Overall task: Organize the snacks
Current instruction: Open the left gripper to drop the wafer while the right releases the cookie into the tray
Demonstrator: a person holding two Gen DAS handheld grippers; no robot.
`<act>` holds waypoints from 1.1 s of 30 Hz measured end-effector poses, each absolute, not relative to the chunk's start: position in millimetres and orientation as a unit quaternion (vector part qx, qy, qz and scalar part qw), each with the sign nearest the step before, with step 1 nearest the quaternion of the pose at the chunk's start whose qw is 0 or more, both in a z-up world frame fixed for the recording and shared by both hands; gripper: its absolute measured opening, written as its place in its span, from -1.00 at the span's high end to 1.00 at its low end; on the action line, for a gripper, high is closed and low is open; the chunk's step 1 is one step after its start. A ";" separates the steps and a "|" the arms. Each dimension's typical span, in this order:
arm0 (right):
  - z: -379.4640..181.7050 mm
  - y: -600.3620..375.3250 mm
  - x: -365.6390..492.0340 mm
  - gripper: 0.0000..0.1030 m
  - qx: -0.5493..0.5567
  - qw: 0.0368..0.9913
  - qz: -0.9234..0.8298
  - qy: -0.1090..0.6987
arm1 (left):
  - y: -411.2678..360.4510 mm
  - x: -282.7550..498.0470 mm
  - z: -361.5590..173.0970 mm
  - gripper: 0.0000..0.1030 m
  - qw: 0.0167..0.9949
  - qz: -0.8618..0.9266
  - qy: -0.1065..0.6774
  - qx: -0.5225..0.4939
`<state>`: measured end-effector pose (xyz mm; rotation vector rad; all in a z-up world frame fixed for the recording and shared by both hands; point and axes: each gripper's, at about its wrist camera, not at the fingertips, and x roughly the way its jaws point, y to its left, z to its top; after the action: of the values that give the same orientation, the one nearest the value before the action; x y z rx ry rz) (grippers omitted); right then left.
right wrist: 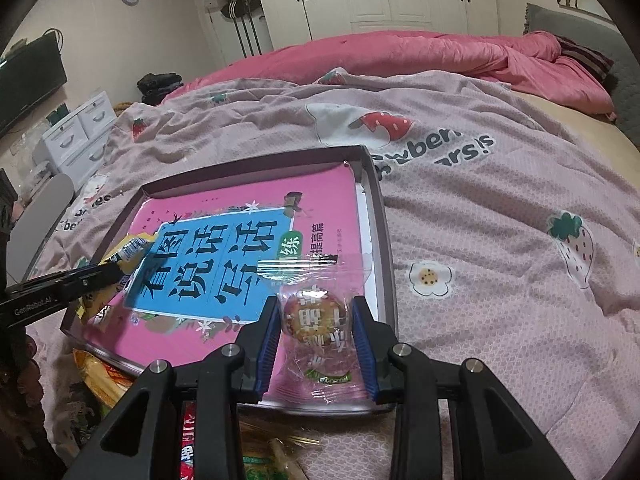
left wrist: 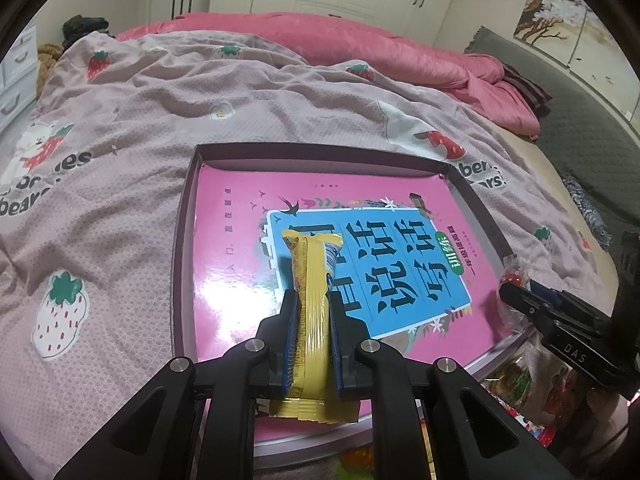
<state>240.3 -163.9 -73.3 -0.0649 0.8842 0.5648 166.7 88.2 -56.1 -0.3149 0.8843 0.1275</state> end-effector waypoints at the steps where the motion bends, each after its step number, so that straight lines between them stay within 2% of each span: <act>1: -73.4 -164.0 240.5 0.30 -0.031 0.865 0.270 0.422 | 88.4 166.7 -56.0 0.71 0.890 0.060 0.426 -0.153; 18: -72.6 -163.4 238.6 0.29 -0.036 0.867 0.267 0.419 | 91.7 164.1 -52.3 0.69 0.888 0.062 0.426 -0.162; 27: -68.0 -165.1 237.7 0.28 -0.028 0.869 0.271 0.413 | 94.4 160.4 -43.2 0.57 0.886 0.061 0.426 -0.172; 29: -66.4 -165.7 237.2 0.28 -0.025 0.870 0.271 0.411 | 95.8 158.5 -40.3 0.48 0.886 0.062 0.424 -0.175; 33: -62.3 -166.9 235.6 0.20 -0.019 0.871 0.277 0.404 | 96.2 154.6 -34.1 0.42 0.888 0.063 0.420 -0.175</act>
<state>235.6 -166.9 -62.3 -0.0396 0.8455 0.5784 154.6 96.2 -34.1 -0.3638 0.8723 0.1309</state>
